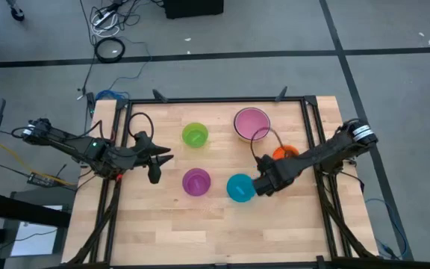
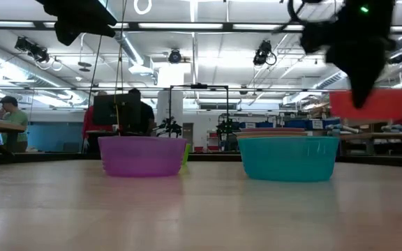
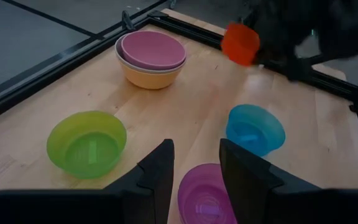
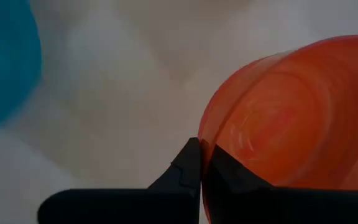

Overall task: Nest bowls inside each other
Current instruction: Stack the orange bowl on the pink bowl, then stack the blue bowl on the orange bowl

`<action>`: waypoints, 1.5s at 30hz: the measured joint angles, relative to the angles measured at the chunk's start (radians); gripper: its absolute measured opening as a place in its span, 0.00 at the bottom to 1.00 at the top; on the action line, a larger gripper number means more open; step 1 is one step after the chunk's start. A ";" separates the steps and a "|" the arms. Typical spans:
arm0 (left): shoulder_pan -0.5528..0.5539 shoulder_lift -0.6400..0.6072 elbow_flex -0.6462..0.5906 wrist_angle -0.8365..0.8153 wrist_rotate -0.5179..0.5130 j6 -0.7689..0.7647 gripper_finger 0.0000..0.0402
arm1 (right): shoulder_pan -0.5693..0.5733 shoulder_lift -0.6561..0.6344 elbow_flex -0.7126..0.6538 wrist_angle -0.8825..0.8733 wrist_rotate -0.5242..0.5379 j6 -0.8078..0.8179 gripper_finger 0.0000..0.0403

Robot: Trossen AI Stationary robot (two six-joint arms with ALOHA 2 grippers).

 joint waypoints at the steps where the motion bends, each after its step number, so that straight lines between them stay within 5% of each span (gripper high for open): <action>1: 0.000 0.000 0.000 0.004 0.000 0.000 0.34 | -0.018 -0.017 0.019 -0.005 0.038 -0.006 0.00; 7: 0.000 0.000 0.000 0.093 -0.019 0.048 0.34 | -0.189 -0.062 0.106 0.112 0.220 -0.203 0.00; 12: 0.000 0.000 0.000 0.169 -0.022 0.090 0.34 | -0.371 -0.062 0.131 0.325 0.231 -0.468 0.00; 17: 0.000 0.000 0.000 0.167 -0.022 0.082 0.34 | -0.520 -0.052 0.130 0.448 0.151 -0.604 0.00; 24: 0.000 0.000 0.000 0.171 -0.021 0.075 0.34 | -0.644 0.021 0.130 0.487 -0.120 -0.681 0.03; 35: 0.000 0.000 0.000 0.166 -0.020 0.073 0.34 | -0.618 0.034 0.129 0.443 -0.141 -0.630 0.34; 45: 0.000 0.000 0.000 0.146 -0.019 0.056 0.34 | -0.378 0.006 0.130 0.396 -0.202 -0.456 0.40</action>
